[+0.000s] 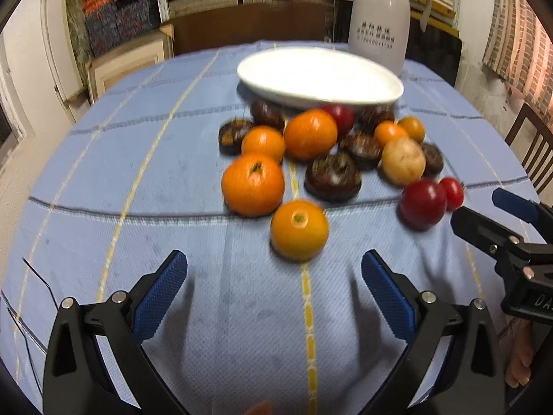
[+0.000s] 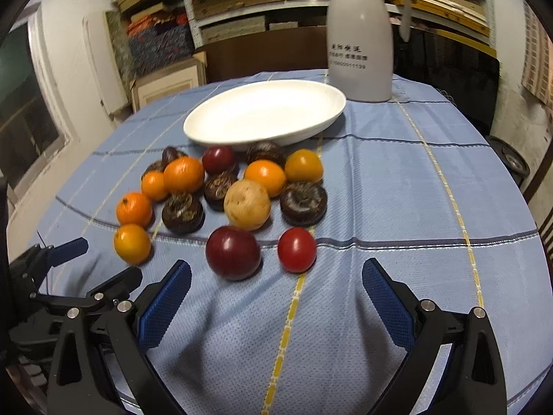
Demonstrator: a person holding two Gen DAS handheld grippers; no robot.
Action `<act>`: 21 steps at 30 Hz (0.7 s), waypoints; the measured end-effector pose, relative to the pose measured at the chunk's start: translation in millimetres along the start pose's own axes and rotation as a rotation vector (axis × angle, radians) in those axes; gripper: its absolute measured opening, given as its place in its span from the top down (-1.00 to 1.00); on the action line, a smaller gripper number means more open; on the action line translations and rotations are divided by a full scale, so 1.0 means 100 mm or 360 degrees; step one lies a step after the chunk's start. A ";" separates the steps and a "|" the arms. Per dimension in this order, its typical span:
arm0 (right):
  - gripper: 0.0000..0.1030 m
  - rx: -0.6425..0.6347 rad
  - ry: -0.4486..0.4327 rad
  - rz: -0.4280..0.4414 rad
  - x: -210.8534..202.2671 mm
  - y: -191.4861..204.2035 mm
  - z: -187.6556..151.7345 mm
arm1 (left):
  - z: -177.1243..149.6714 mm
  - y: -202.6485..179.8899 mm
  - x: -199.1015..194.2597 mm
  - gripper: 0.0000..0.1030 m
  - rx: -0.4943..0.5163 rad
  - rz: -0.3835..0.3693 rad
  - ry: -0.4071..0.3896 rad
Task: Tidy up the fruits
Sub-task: 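Place a small orange tomato with the left tool while the right tool places a red tomato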
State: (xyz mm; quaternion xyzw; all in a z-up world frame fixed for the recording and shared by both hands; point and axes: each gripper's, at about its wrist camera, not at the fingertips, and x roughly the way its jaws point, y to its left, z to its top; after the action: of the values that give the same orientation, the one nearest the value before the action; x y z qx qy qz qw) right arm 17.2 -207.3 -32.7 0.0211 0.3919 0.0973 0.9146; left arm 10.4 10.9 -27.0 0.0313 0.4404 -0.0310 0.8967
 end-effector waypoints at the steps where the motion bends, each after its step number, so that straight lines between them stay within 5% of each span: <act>1: -0.93 -0.0021 0.0006 -0.0007 0.00 0.02 -0.01 | -0.01 0.03 0.03 -0.92 -0.0015 -0.0017 0.0033; 4: -0.93 -0.0050 0.0028 -0.0011 -0.02 0.02 -0.05 | -0.03 0.12 0.17 -0.92 -0.0065 -0.0044 0.0134; 11: -0.92 0.0071 0.0007 0.0083 -0.07 -0.17 -0.05 | -0.04 0.11 0.18 -0.92 0.0011 -0.0022 0.0140; 18: -0.34 -0.0096 0.0081 0.0149 -0.03 -0.04 -0.04 | 0.01 0.11 0.18 -0.92 0.0008 -0.0025 0.0143; 21: -0.27 -0.0176 0.0095 0.0185 -0.03 0.04 0.00 | 0.09 0.08 0.16 -0.91 0.0056 -0.0017 0.0060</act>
State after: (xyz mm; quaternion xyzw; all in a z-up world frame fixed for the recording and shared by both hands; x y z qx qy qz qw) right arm 14.4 -204.2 -30.2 -0.0096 0.4111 0.1722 0.8951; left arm 28.0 18.0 -34.2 0.0452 0.4568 -0.0430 0.8874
